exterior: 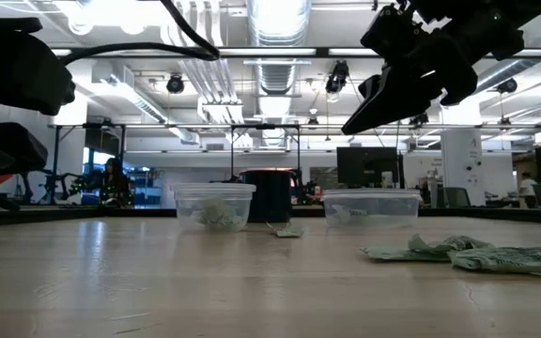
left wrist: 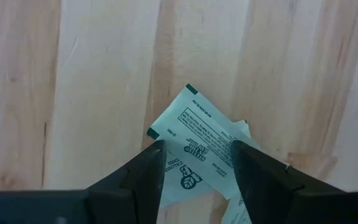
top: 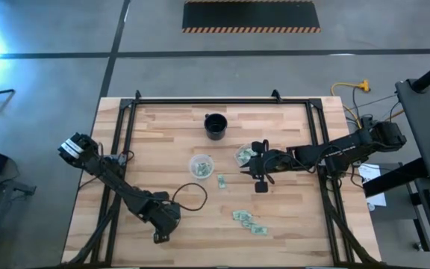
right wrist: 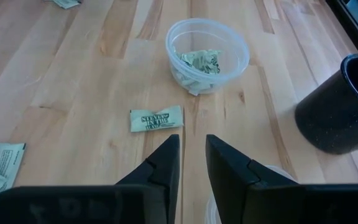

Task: Pick and place Stevia / Truvia into bins
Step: Put the green stevia packet into the left transparent container

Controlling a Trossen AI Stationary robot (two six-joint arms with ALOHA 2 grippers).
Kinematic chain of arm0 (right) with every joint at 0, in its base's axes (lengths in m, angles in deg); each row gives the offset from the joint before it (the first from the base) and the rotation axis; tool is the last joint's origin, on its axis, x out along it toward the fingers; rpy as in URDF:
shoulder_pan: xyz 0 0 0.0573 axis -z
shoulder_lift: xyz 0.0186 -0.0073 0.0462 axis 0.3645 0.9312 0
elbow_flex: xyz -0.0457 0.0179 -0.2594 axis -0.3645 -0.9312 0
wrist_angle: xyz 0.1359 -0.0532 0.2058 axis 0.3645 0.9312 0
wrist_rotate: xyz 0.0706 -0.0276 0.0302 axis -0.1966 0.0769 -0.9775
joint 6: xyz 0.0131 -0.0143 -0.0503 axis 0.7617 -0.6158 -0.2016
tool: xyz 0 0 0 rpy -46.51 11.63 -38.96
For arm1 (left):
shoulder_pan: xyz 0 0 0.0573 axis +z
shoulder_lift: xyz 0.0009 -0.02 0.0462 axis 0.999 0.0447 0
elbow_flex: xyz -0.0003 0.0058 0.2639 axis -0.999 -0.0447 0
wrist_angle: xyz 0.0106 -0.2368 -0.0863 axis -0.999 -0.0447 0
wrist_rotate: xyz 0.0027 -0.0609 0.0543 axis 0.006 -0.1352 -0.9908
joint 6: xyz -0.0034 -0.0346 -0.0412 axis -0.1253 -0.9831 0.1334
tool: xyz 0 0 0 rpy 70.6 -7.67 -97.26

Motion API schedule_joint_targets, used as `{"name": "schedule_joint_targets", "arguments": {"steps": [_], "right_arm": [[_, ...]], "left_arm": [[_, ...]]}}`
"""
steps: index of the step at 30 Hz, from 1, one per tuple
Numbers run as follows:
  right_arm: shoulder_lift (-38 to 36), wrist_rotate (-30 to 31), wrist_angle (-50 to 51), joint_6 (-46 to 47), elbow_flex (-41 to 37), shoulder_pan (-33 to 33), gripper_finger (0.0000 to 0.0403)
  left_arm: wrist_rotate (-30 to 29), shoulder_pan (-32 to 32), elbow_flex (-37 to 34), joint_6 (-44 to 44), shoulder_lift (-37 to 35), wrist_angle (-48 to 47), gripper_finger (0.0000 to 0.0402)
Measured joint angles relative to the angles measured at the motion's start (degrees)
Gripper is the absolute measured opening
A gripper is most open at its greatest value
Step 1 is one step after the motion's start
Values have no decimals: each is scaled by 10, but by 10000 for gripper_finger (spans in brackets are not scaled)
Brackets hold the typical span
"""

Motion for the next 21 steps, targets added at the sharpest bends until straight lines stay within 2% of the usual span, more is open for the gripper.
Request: {"name": "schedule_joint_targets", "arguments": {"steps": [12, 21], "right_arm": [[0, 0, -3, -3, 0, 0, 68], [0, 0, -14, -13, 0, 0, 68]], "left_arm": [[1, 0, 0, 33, 0, -5, 97], [12, 0, 24, -44, -47, -89, 97]]}}
